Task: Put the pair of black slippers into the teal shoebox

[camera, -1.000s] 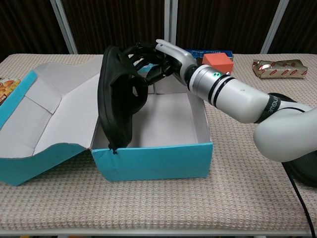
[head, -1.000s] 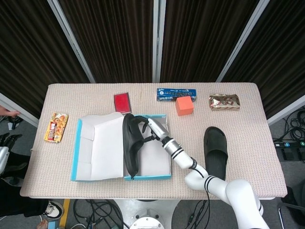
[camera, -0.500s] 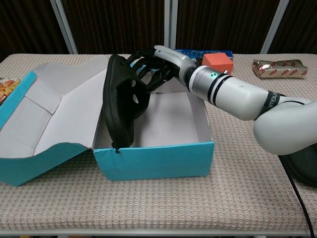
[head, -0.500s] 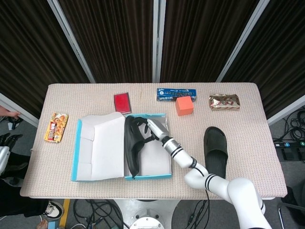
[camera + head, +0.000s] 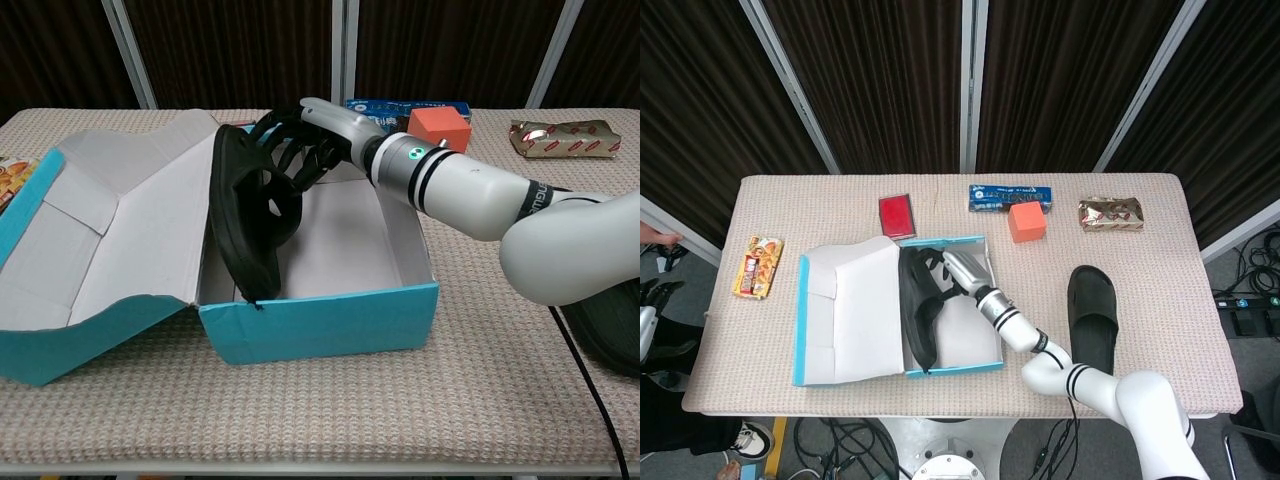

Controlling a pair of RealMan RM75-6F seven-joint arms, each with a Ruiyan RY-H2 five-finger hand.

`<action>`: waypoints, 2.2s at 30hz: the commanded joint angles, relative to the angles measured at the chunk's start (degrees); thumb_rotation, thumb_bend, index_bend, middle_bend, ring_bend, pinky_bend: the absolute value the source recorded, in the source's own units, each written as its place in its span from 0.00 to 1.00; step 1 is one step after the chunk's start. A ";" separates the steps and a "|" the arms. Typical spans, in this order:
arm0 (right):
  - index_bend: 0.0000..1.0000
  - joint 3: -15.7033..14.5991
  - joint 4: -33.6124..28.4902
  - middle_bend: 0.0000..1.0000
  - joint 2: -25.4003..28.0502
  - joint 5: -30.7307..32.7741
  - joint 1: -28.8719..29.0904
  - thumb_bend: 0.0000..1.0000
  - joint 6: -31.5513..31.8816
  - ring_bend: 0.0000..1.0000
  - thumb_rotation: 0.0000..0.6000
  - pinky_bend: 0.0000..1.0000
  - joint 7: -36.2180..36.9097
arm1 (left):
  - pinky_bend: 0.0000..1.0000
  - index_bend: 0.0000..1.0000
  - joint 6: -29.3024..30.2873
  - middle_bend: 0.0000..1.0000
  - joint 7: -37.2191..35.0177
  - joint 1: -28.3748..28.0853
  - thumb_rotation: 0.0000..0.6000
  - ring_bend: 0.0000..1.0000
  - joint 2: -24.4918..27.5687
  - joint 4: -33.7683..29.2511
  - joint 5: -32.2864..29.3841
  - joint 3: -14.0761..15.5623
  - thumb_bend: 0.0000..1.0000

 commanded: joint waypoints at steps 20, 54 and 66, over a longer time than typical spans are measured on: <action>0.40 -1.17 -2.64 0.38 2.57 -0.21 0.23 0.07 -3.90 0.20 1.00 0.33 -2.09 | 0.07 0.12 -0.41 0.15 -0.61 0.11 1.00 0.02 -0.39 0.68 -0.14 0.01 0.12; 0.09 -0.24 -37.50 0.14 37.86 1.87 -5.20 0.00 -8.34 0.00 1.00 0.19 -2.72 | 0.07 0.12 -1.15 0.15 2.46 -0.97 1.00 0.02 0.60 -2.79 0.11 -0.19 0.13; 0.07 -12.18 -40.73 0.13 54.52 32.45 -1.13 0.01 -16.85 0.01 1.00 0.19 -29.49 | 0.07 0.12 -1.36 0.15 2.08 -1.48 1.00 0.02 1.05 -4.58 0.79 0.15 0.13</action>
